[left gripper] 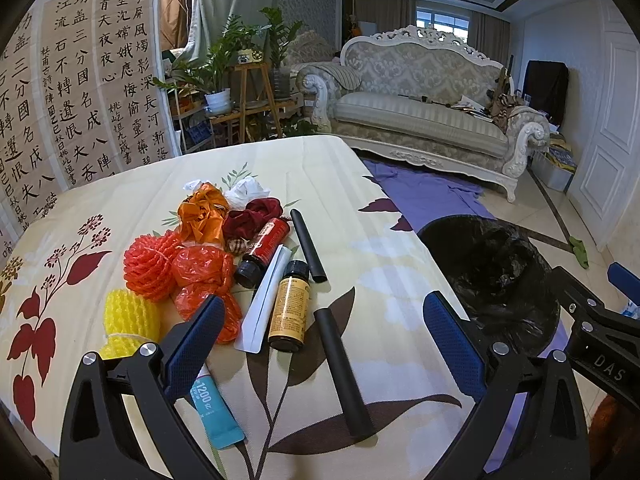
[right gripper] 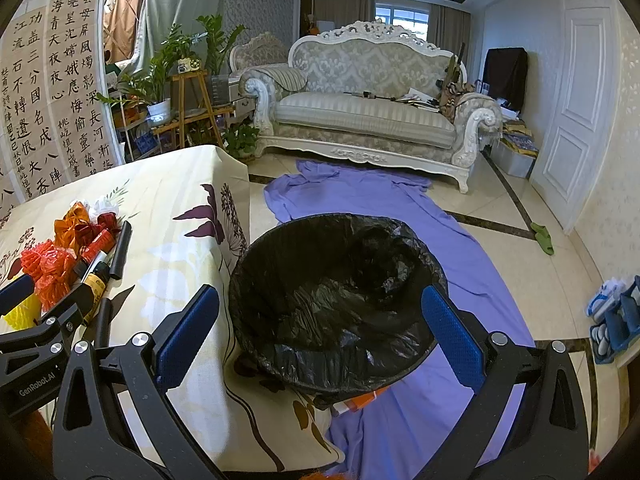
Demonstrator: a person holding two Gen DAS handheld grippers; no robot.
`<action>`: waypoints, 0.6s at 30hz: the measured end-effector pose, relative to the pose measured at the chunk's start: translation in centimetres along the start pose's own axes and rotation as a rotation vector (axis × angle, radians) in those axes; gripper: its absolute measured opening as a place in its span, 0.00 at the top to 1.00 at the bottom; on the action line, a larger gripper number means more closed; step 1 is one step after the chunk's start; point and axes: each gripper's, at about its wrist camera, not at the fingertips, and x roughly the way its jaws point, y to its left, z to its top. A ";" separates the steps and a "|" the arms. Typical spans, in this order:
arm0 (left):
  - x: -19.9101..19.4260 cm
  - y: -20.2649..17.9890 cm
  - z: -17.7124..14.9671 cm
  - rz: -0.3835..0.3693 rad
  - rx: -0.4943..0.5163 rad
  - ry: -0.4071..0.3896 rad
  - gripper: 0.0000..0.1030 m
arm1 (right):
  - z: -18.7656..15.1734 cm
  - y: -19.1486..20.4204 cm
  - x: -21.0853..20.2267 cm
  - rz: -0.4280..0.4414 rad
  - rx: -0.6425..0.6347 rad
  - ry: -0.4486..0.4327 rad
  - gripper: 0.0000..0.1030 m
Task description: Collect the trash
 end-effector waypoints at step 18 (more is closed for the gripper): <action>-0.1 1.1 -0.7 -0.005 -0.005 0.012 0.07 | -1.7 0.3 0.1 0.039 -0.007 0.024 0.05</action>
